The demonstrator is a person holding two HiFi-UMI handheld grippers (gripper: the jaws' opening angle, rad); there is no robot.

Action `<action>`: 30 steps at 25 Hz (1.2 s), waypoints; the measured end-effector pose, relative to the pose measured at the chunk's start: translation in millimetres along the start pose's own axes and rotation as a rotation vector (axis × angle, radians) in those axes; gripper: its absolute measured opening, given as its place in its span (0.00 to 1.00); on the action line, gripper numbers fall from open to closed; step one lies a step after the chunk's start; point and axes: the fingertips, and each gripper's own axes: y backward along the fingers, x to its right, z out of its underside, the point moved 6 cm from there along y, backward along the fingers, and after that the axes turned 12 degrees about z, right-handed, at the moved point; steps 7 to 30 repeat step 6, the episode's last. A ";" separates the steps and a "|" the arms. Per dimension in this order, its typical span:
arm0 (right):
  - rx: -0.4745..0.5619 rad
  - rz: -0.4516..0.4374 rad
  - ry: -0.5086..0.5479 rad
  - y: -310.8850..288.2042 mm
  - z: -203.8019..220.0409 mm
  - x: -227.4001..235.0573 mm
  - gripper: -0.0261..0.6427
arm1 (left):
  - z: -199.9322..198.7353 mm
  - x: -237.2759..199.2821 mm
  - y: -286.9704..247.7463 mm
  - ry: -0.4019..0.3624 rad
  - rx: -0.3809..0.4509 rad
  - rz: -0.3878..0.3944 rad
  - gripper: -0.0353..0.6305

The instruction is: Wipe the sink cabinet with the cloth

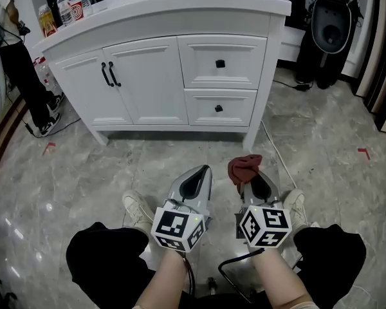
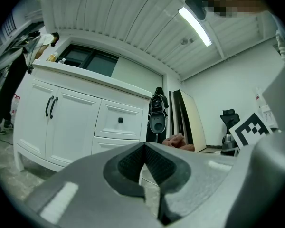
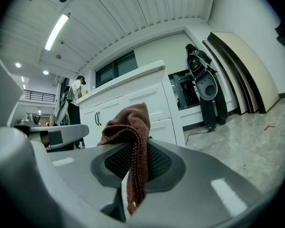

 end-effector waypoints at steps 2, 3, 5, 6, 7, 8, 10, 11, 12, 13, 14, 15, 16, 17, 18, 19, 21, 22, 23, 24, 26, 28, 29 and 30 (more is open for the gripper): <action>0.000 0.001 0.000 -1.1 0.2 0.3 0.17 | -0.2 -0.3 -1.4 -0.002 -0.001 0.005 0.05; -0.002 0.001 -0.001 -1.5 0.2 0.4 0.17 | -0.2 -0.7 -1.7 -0.001 -0.001 0.005 0.05; -0.005 0.000 -0.003 -1.9 -0.3 0.8 0.17 | 0.3 -1.7 -2.2 0.001 -0.003 0.004 0.05; -0.006 -0.001 -0.003 -2.1 -0.7 1.0 0.17 | 0.6 -2.1 -2.4 0.003 -0.004 0.003 0.05; -0.006 -0.001 -0.003 -2.1 -0.7 1.0 0.17 | 0.6 -2.1 -2.4 0.003 -0.004 0.003 0.05; -0.006 -0.001 -0.003 -2.1 -0.7 1.0 0.17 | 0.6 -2.1 -2.4 0.003 -0.004 0.003 0.05; -0.006 -0.001 -0.003 -2.1 -0.7 1.0 0.17 | 0.6 -2.1 -2.4 0.003 -0.004 0.003 0.05; -0.006 -0.001 -0.003 -2.1 -0.7 1.0 0.17 | 0.6 -2.1 -2.4 0.003 -0.004 0.003 0.05; -0.006 -0.001 -0.003 -2.1 -0.7 1.0 0.17 | 0.6 -2.1 -2.4 0.003 -0.004 0.003 0.05; -0.006 -0.001 -0.003 -2.1 -0.7 1.0 0.17 | 0.6 -2.1 -2.4 0.003 -0.004 0.003 0.05; -0.006 -0.001 -0.003 -2.1 -0.7 1.0 0.17 | 0.6 -2.1 -2.4 0.003 -0.004 0.003 0.05; -0.006 -0.001 -0.003 -2.1 -0.7 1.0 0.17 | 0.6 -2.1 -2.4 0.003 -0.004 0.003 0.05; -0.006 -0.001 -0.003 -2.1 -0.7 1.0 0.17 | 0.6 -2.1 -2.4 0.003 -0.004 0.003 0.05; -0.006 -0.001 -0.003 -2.1 -0.7 1.0 0.17 | 0.6 -2.1 -2.4 0.003 -0.004 0.003 0.05; -0.006 -0.001 -0.003 -2.1 -0.7 1.0 0.17 | 0.6 -2.1 -2.4 0.003 -0.004 0.003 0.05; -0.006 -0.001 -0.003 -2.1 -0.7 1.0 0.17 | 0.6 -2.1 -2.4 0.003 -0.004 0.003 0.05; -0.006 -0.001 -0.003 -2.1 -0.7 1.0 0.17 | 0.6 -2.1 -2.4 0.003 -0.004 0.003 0.05; -0.006 -0.001 -0.003 -2.1 -0.7 1.0 0.17 | 0.6 -2.1 -2.4 0.003 -0.004 0.003 0.05; -0.006 -0.001 -0.003 -2.1 -0.7 1.0 0.17 | 0.6 -2.1 -2.4 0.003 -0.004 0.003 0.05; -0.006 -0.001 -0.003 -2.1 -0.7 1.0 0.17 | 0.6 -2.1 -2.4 0.003 -0.004 0.003 0.05; -0.006 -0.001 -0.003 -2.1 -0.7 1.0 0.17 | 0.6 -2.1 -2.4 0.003 -0.004 0.003 0.05; -0.006 -0.001 -0.003 -2.1 -0.7 1.0 0.17 | 0.6 -2.1 -2.4 0.003 -0.004 0.003 0.05; -0.006 -0.001 -0.003 -2.1 -0.7 1.0 0.17 | 0.6 -2.1 -2.4 0.003 -0.004 0.003 0.05; -0.006 -0.001 -0.003 -2.1 -0.7 1.0 0.17 | 0.6 -2.1 -2.4 0.003 -0.004 0.003 0.05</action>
